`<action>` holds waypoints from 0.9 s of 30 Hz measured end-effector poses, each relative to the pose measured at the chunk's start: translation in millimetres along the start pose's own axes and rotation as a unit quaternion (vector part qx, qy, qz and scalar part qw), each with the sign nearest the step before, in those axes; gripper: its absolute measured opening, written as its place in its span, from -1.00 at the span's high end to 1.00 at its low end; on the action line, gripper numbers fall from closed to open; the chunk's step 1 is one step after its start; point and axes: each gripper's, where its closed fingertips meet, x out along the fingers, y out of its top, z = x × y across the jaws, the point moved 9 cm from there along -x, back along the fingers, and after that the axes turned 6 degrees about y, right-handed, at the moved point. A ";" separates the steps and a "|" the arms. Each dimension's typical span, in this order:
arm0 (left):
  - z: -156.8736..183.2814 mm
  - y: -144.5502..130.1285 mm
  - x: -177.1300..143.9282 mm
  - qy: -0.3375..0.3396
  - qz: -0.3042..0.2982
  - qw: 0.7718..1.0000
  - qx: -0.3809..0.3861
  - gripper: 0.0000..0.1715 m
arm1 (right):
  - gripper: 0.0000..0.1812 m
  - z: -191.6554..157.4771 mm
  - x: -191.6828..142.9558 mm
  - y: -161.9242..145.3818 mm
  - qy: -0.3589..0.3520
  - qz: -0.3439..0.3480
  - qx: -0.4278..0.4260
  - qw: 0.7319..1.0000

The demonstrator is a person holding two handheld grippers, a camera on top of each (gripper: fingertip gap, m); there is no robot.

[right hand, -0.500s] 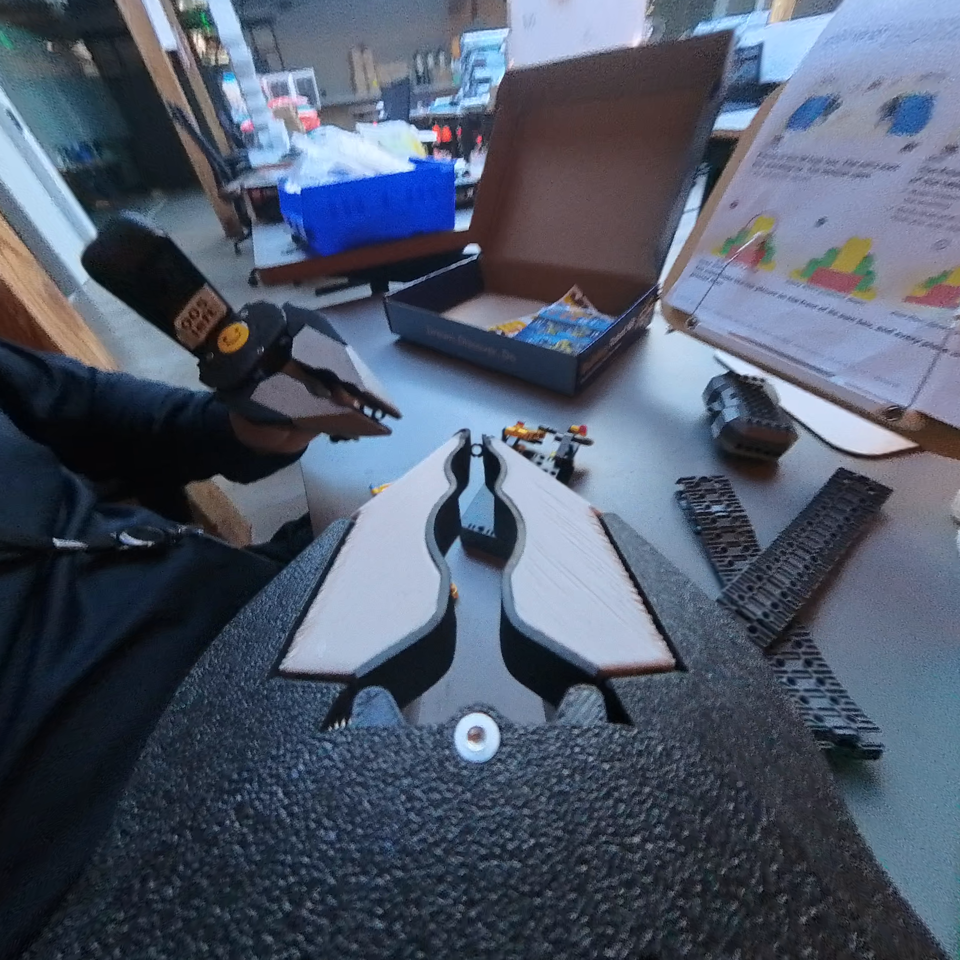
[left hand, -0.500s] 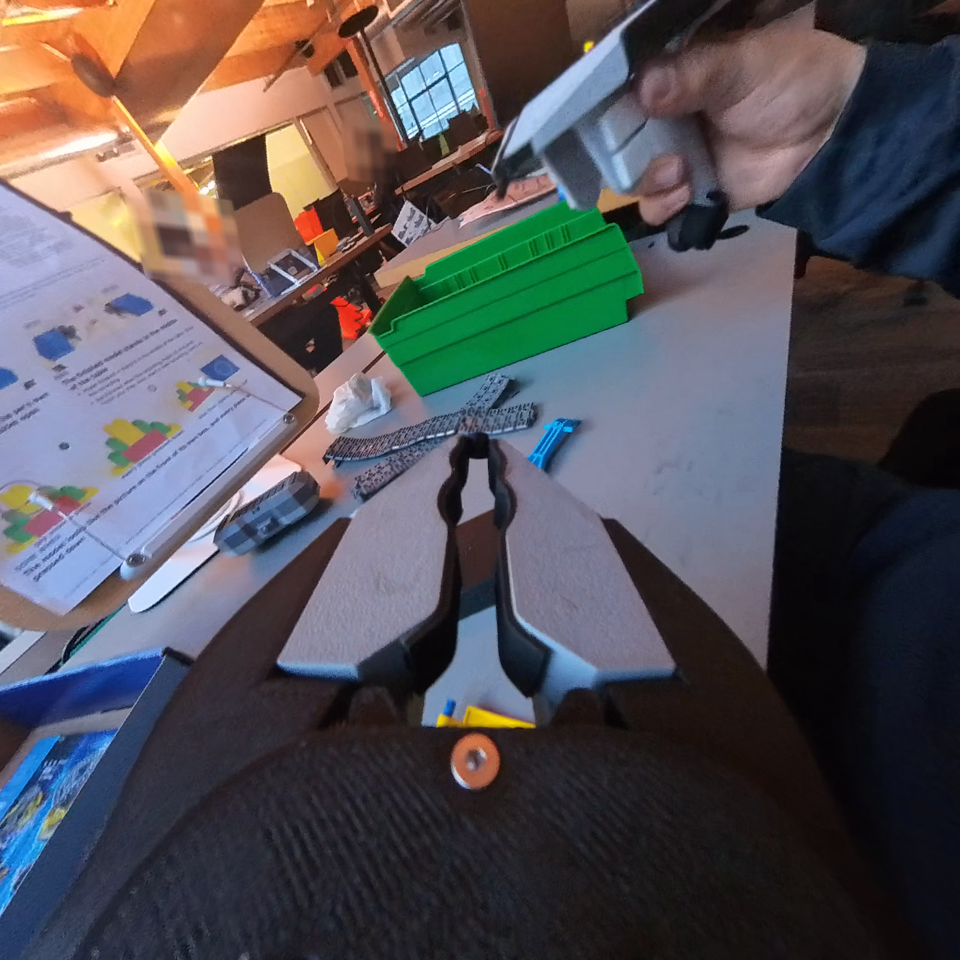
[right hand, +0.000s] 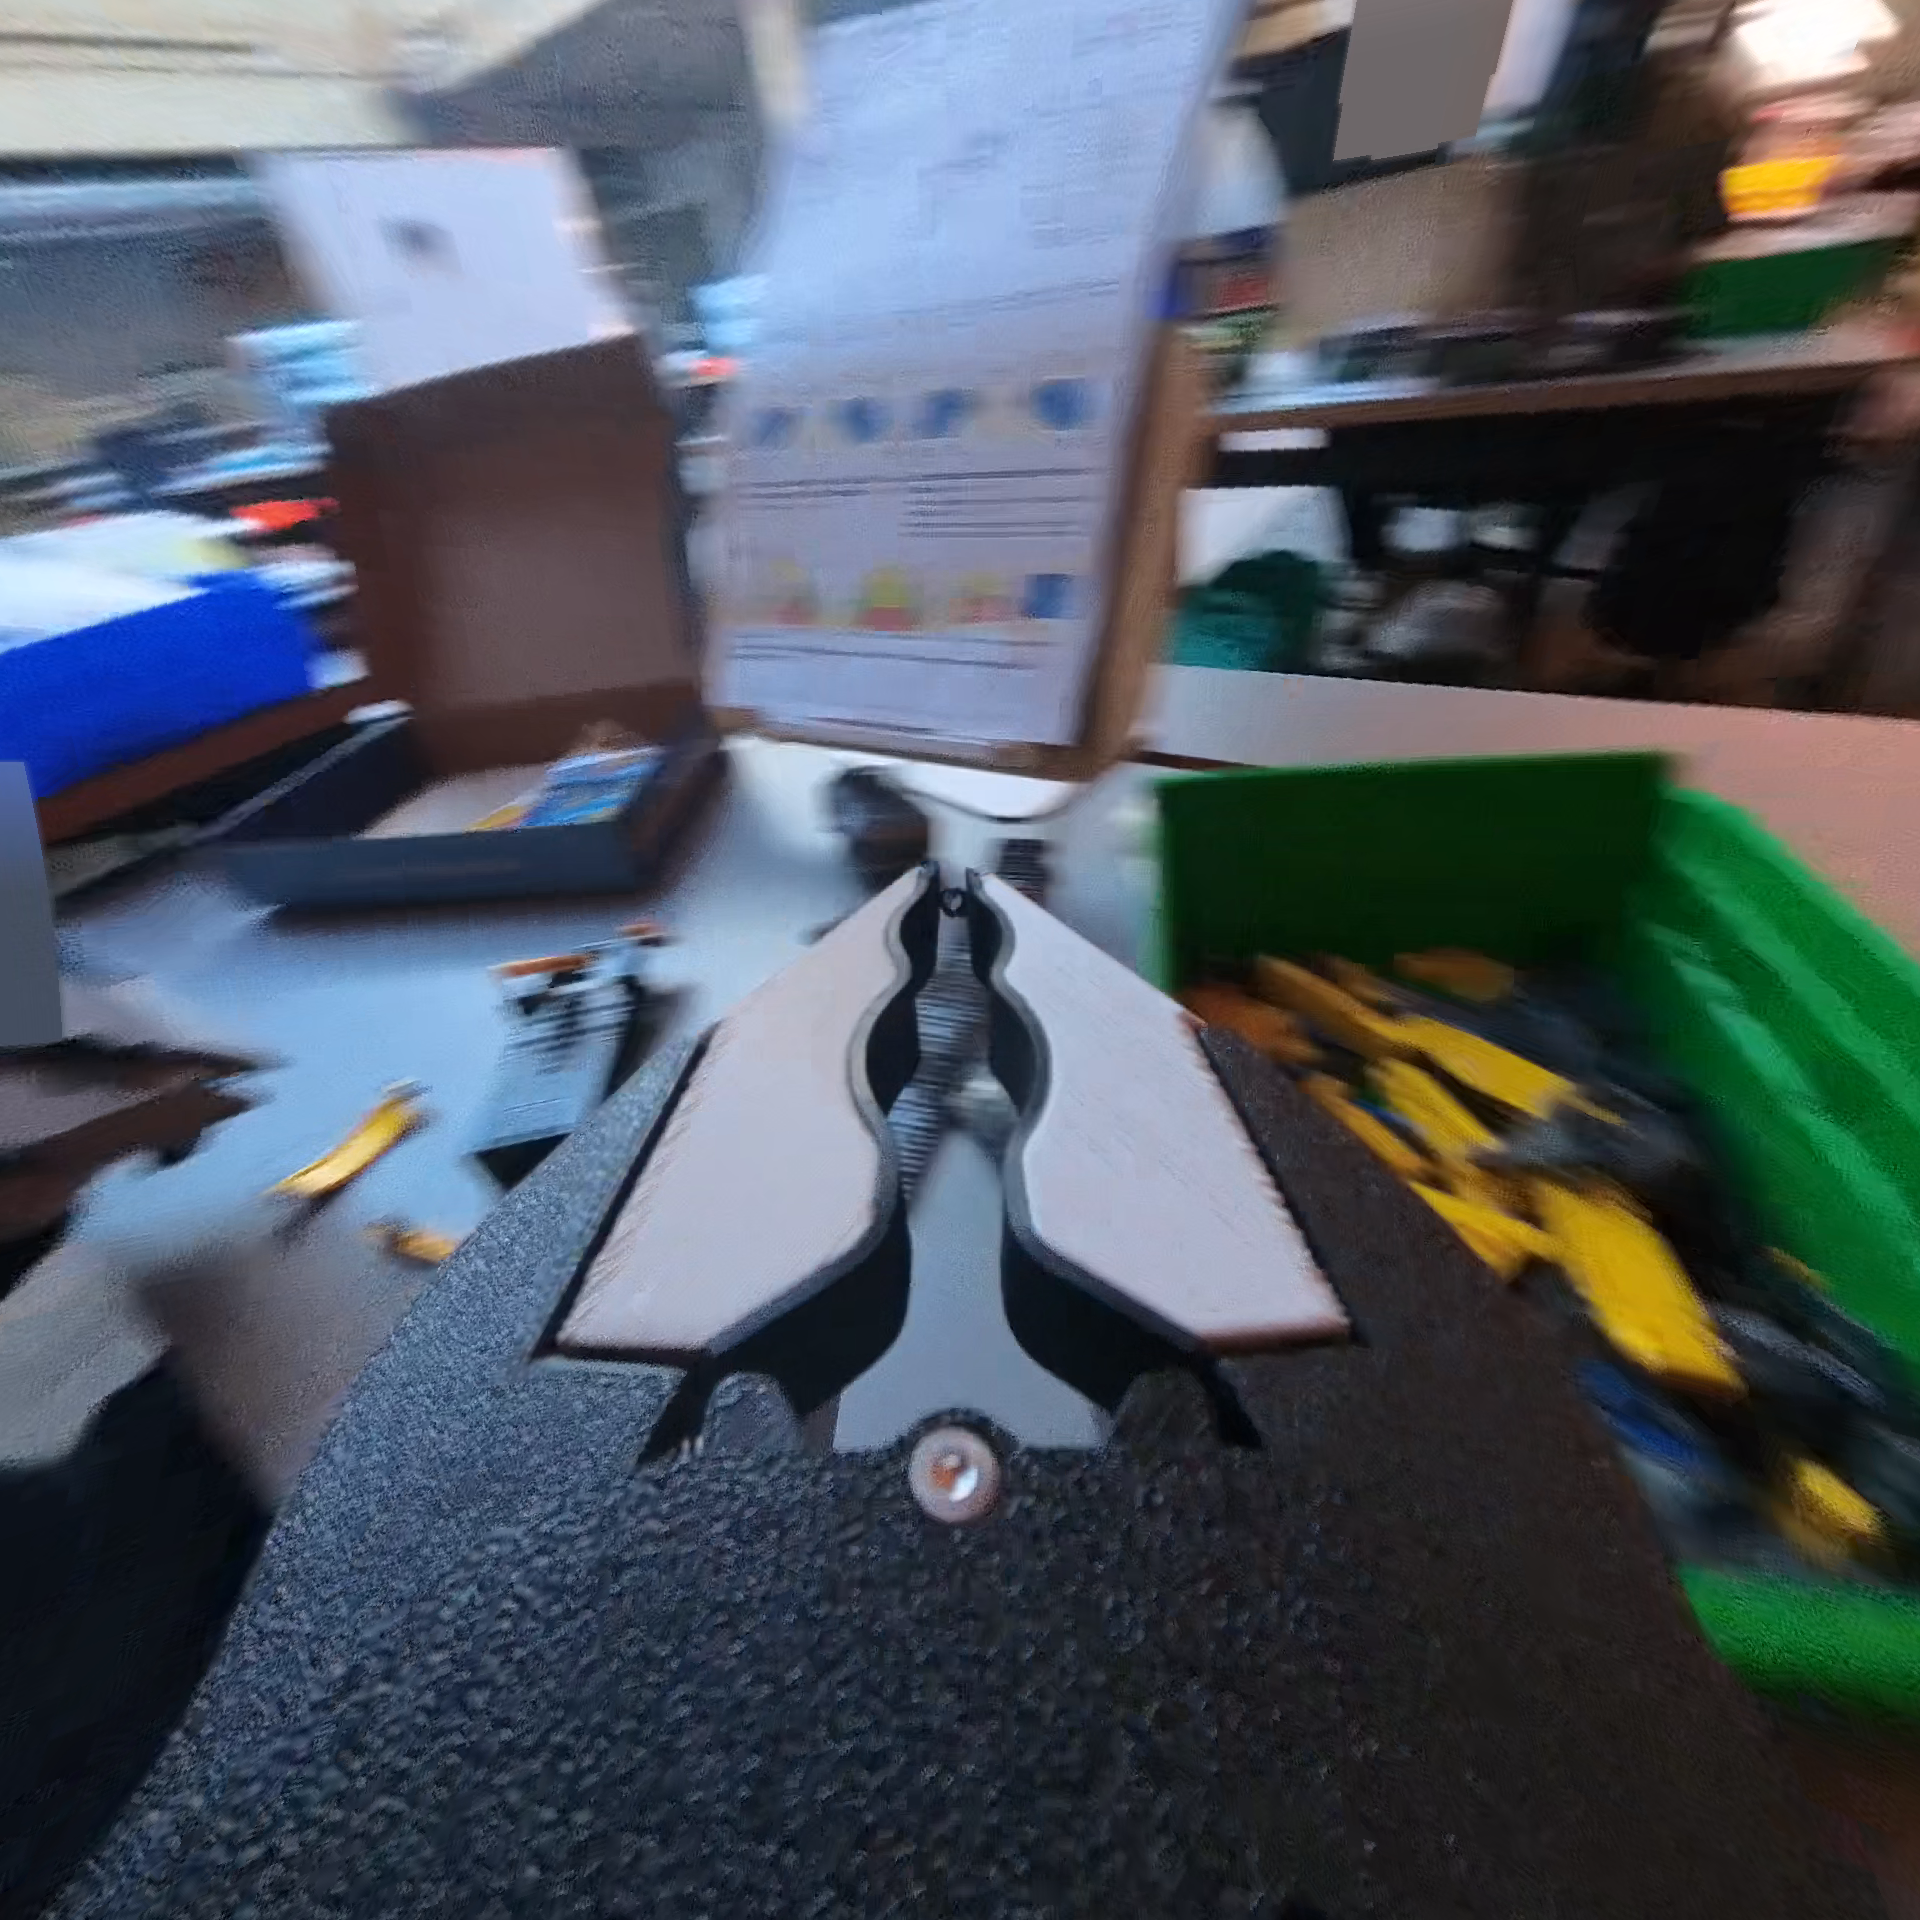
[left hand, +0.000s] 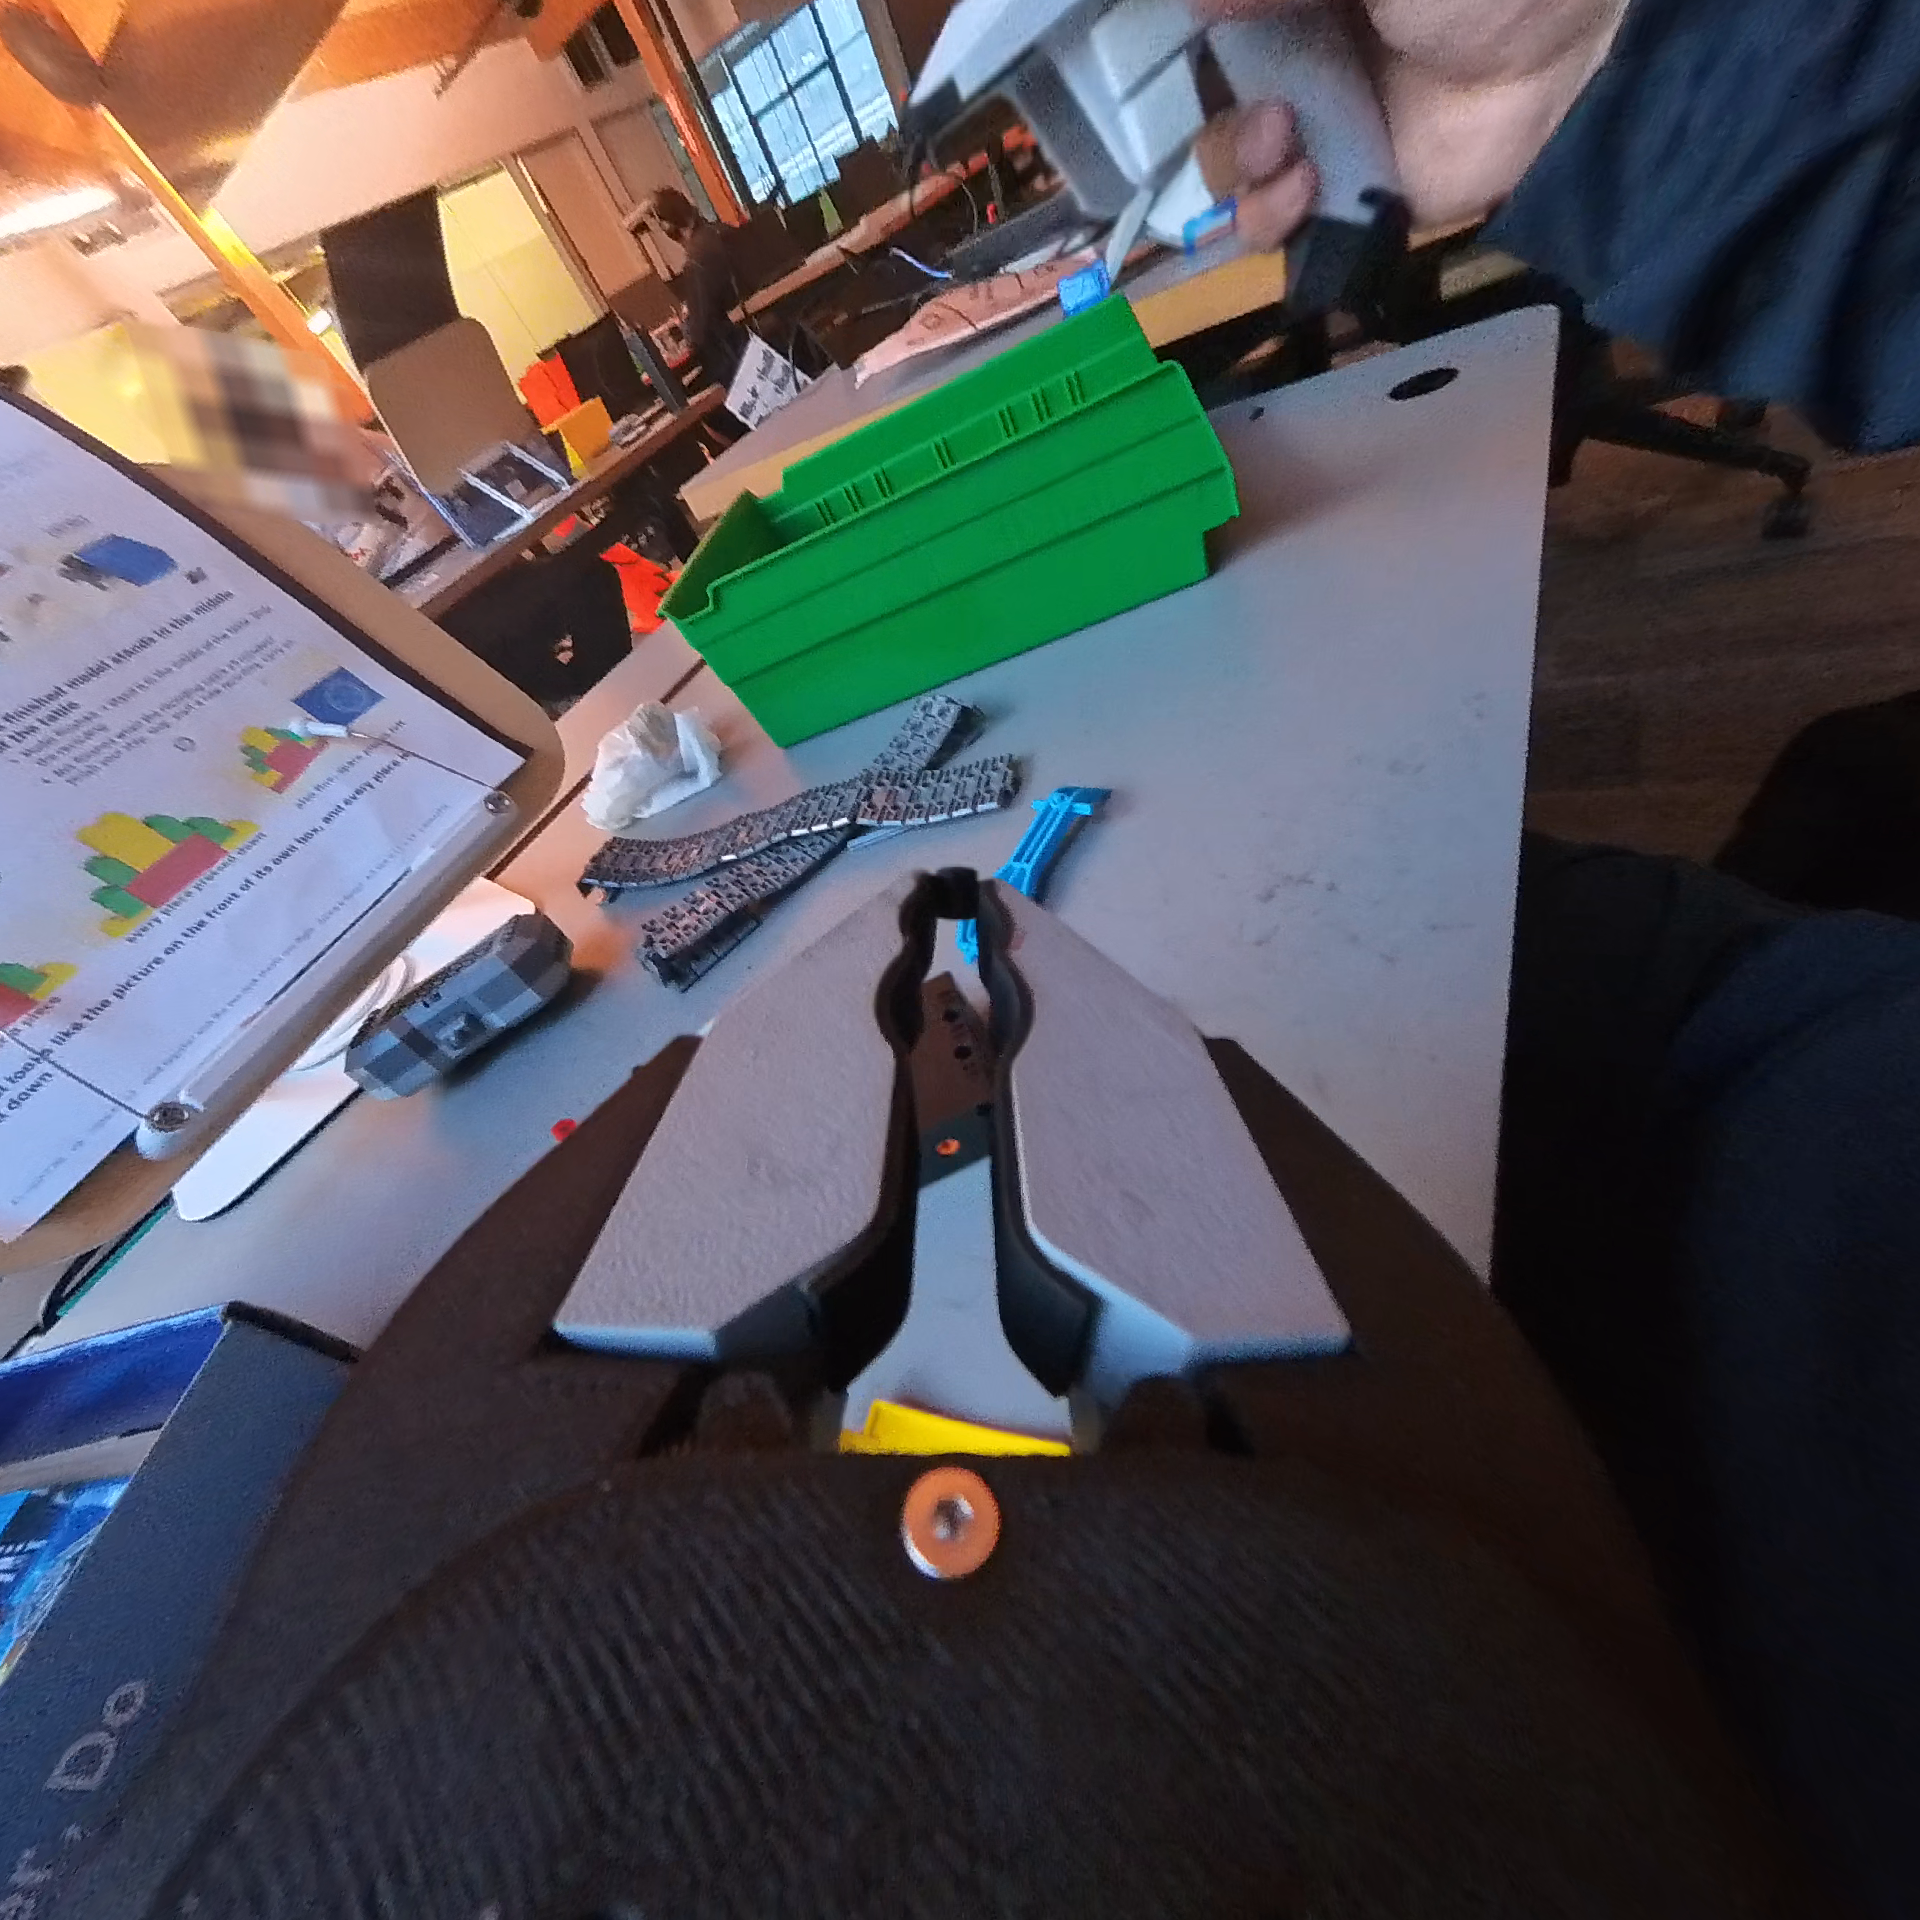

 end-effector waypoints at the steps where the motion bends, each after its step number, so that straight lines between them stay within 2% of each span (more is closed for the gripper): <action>1: 0.6 -0.3 0.2 -0.001 -0.002 1.000 0.001 0.94 | 0.98 18.2 -13.3 -2.5 -0.057 0.004 0.009 0.998; 3: 2.2 0.3 0.4 -0.009 0.001 1.000 -0.002 0.95 | 0.94 47.3 -35.5 -11.7 -0.145 0.002 0.031 0.989; 5: 3.5 -0.6 2.1 -0.014 -0.002 1.000 -0.005 0.94 | 0.86 66.1 -44.9 -24.0 -0.179 -0.021 0.056 0.982; 7: 5.2 -2.1 4.4 -0.018 -0.008 1.000 -0.007 0.94 | 0.71 77.5 -43.5 -38.0 -0.179 -0.062 0.089 0.978; 10: 6.7 -2.9 7.2 -0.025 -0.012 1.000 -0.013 0.94 | 0.69 82.8 -37.4 -50.6 -0.168 -0.089 0.108 0.976; 16: 6.6 -3.5 8.7 -0.026 -0.016 0.999 -0.009 0.95 | 0.71 71.3 -33.3 -39.0 -0.159 -0.076 0.085 0.981; 19: 7.8 -3.3 8.7 -0.027 -0.017 0.999 -0.004 0.95 | 0.72 42.0 -17.1 -25.6 -0.068 -0.052 0.083 0.993; 21: 8.6 -1.5 7.7 -0.022 -0.014 1.000 0.008 0.95 | 0.75 6.0 7.6 -22.1 0.050 -0.065 0.082 0.993; 23: 9.9 1.1 6.5 -0.013 -0.009 1.000 0.024 0.94 | 0.75 -38.5 39.1 -29.8 0.172 -0.113 0.086 0.975; 25: 12.4 4.1 4.7 -0.003 0.000 0.999 0.046 0.95 | 0.77 -85.5 70.2 -46.2 0.275 -0.166 0.084 0.943; 27: 14.7 6.8 3.0 0.013 0.004 0.997 0.074 0.94 | 0.77 -124.3 95.7 -65.8 0.336 -0.219 0.075 0.913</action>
